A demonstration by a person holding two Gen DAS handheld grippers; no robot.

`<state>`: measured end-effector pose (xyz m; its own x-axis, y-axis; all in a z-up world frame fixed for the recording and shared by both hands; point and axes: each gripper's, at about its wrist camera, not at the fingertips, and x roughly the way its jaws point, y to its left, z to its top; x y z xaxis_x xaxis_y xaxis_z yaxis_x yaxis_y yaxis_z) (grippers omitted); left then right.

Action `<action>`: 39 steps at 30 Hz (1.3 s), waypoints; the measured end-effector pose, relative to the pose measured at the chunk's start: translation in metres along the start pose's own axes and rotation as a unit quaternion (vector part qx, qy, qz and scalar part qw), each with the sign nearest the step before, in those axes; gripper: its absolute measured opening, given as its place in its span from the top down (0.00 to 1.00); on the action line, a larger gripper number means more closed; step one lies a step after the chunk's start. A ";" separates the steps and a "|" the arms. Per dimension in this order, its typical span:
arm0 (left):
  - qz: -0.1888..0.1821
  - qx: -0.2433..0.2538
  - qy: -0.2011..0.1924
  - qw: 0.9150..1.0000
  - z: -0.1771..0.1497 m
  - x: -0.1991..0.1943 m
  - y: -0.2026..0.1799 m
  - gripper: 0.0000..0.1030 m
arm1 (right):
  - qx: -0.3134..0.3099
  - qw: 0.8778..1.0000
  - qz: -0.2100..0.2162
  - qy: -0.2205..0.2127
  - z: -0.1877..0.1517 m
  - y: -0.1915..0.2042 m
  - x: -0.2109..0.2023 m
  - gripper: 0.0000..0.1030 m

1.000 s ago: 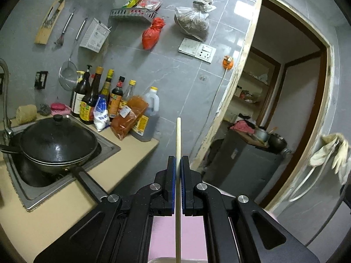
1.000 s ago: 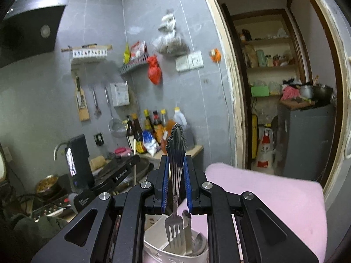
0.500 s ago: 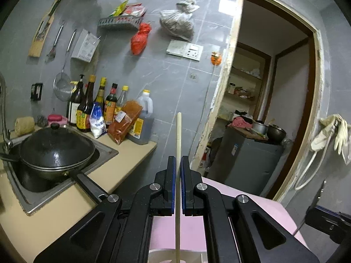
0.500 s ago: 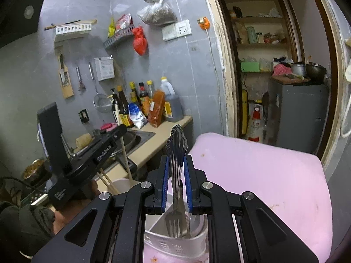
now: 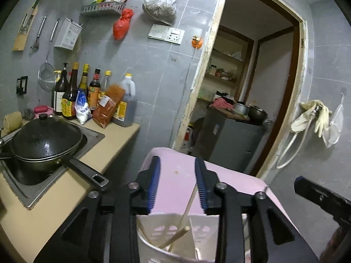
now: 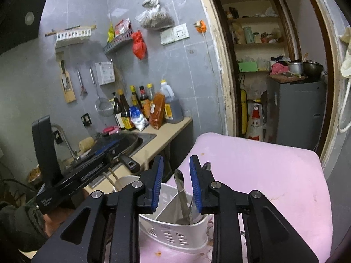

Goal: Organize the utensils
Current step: 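Carry the chopstick and fork to the white caddy and release them inside, then grasp a metal knife with the left gripper while the right gripper grasps a gold spoon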

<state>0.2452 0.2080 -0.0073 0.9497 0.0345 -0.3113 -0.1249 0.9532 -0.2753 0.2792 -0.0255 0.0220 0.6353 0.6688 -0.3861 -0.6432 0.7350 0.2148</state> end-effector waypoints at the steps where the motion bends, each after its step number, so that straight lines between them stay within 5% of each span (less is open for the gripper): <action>1: -0.004 0.001 0.003 1.000 0.001 -0.003 -0.002 0.65 | 0.001 1.000 -0.003 -0.003 0.001 -0.001 -0.003 0.75; 6: -0.023 -0.004 0.008 1.000 0.006 -0.020 -0.018 0.33 | 0.006 0.999 -0.034 -0.036 0.005 -0.010 -0.028 0.49; 11: -0.024 0.017 0.010 1.000 0.009 -0.033 -0.044 0.14 | 0.015 0.995 -0.076 -0.066 0.006 -0.022 -0.056 0.28; 18: -0.020 0.037 0.019 0.999 -0.005 -0.043 -0.074 0.09 | 0.020 0.988 -0.124 -0.089 -0.004 -0.044 -0.091 0.01; 29: -0.014 0.041 0.069 0.997 -0.050 -0.046 -0.107 0.09 | 0.008 0.981 -0.184 -0.058 -0.036 -0.075 -0.123 0.00; 39: 0.014 0.014 0.165 0.986 -0.104 -0.040 -0.116 0.09 | 0.034 0.977 -0.212 0.012 -0.077 -0.110 -0.128 0.00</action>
<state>0.1916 0.0644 -0.0573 0.8006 -0.0342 -0.5982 -0.1377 0.9612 -0.2391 0.2355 -0.2007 -0.0207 0.8273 0.3013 -0.4742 -0.2945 0.9513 0.0907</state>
